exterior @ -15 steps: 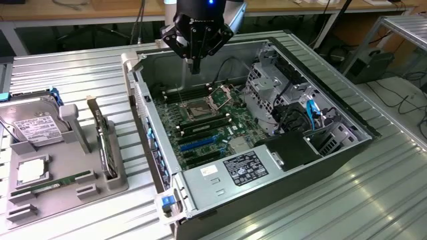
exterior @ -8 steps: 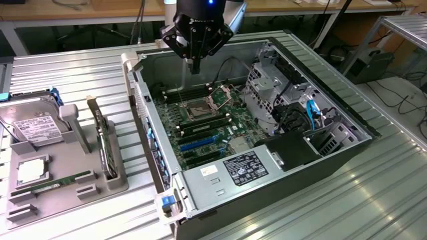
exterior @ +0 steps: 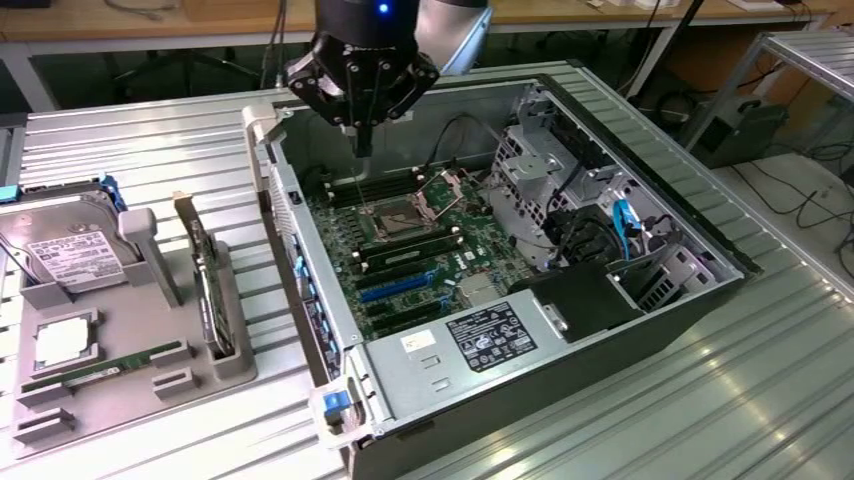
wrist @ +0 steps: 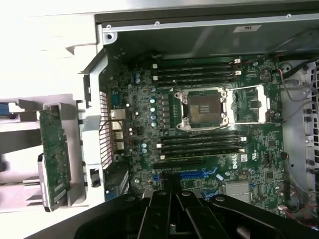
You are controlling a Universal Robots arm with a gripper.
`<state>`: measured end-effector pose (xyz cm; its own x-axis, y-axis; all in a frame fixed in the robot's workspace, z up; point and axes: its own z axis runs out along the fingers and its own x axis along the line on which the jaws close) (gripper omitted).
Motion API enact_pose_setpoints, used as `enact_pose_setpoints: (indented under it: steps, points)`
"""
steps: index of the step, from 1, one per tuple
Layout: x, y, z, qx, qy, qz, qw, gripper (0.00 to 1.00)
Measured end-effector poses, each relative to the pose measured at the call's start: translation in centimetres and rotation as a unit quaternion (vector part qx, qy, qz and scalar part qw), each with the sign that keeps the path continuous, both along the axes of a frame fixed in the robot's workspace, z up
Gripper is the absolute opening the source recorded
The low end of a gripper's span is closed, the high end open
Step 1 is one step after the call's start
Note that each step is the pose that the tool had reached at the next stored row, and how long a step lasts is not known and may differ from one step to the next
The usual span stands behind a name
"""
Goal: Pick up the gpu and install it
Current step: 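Reach for the gpu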
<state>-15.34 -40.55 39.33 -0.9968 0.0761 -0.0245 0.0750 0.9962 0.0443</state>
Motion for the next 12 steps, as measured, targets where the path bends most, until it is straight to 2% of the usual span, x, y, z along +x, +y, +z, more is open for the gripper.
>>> enact_pose_setpoints:
  steps: [4,12]
  points:
    - [-2.7,-0.45,-0.01,0.0,0.0,0.0,1.0,0.11]
    - [-6.1,-1.01,-0.15,-0.0021,0.0,0.0,1.0,0.11]
